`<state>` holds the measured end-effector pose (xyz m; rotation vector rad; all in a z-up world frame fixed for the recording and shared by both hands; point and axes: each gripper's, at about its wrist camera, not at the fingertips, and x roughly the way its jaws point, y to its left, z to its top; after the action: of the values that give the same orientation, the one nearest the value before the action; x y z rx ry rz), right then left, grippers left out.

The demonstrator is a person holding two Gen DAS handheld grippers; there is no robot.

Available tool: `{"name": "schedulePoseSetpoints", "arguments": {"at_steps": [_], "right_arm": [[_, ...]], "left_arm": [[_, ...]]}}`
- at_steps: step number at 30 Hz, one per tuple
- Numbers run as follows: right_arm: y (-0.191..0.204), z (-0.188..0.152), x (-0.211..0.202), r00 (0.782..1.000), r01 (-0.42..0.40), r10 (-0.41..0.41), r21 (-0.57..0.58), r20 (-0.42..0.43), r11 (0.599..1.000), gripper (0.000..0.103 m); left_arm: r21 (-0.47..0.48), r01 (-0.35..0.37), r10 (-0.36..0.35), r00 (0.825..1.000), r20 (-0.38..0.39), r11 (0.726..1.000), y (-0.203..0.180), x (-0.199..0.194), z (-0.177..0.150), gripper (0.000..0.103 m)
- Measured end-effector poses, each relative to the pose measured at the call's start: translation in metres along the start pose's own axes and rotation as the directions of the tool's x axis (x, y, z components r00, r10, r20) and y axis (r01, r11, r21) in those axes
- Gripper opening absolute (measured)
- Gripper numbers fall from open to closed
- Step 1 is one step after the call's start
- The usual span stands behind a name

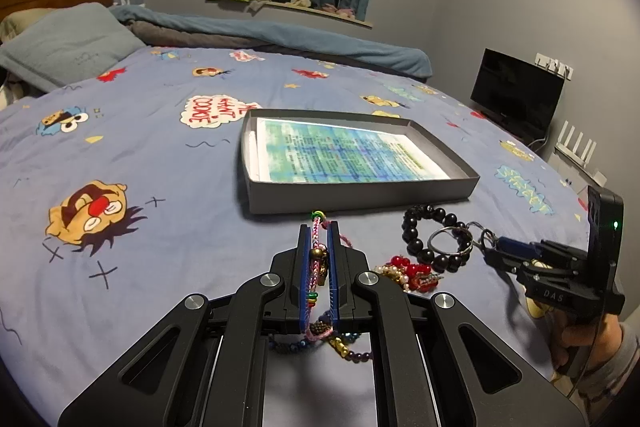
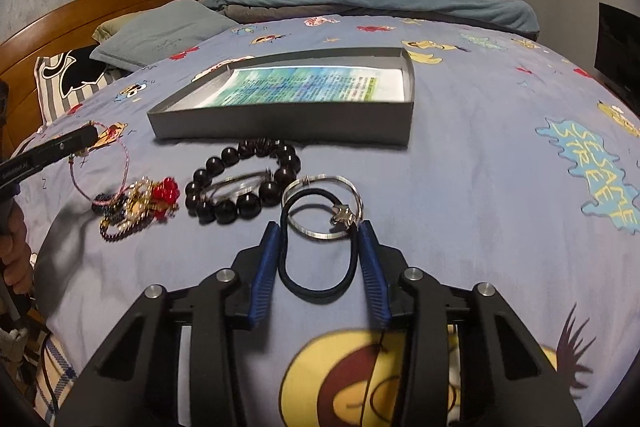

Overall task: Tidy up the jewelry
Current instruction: 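Grasp the black hair tie with silver charm with the right tool while the left tool lifts the pink bracelet, then carry both items into the gray box and open both tools to release them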

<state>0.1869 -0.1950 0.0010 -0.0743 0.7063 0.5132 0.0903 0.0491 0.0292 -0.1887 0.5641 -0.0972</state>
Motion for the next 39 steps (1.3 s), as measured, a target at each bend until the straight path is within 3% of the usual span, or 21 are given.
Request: {"name": "schedulePoseSetpoints", "arguments": {"at_steps": [1, 5, 13, 21, 39], "right_arm": [[-0.001, -0.003, -0.001, 1.000, -0.002, 0.002, -0.001, 0.000, 1.000, 0.033], [-0.002, -0.011, -0.009, 1.000, -0.017, 0.017, -0.004, 0.004, 1.000, 0.007], [-0.001, 0.001, -0.022, 0.998, -0.028, 0.029, -0.010, 0.048, 1.000, 0.007], [0.004, 0.039, -0.025, 0.994, -0.038, 0.042, -0.035, 0.103, 0.999, 0.007], [-0.008, 0.112, 0.035, 0.995, -0.039, 0.046, -0.073, 0.091, 0.997, 0.007]], "left_arm": [[0.002, 0.001, -0.001, 1.000, -0.001, 1.000, -0.002, 0.000, 0.000, 0.009], [0.008, 0.010, -0.010, 1.000, -0.001, 1.000, -0.007, -0.003, -0.001, 0.009], [0.029, 0.037, -0.038, 0.999, 0.022, 0.999, -0.014, -0.008, 0.013, 0.009], [0.051, 0.046, -0.048, 0.998, 0.044, 0.998, -0.014, -0.006, 0.041, 0.009], [0.090, 0.088, -0.091, 0.995, 0.031, 0.992, -0.025, 0.058, 0.116, 0.009]]}}
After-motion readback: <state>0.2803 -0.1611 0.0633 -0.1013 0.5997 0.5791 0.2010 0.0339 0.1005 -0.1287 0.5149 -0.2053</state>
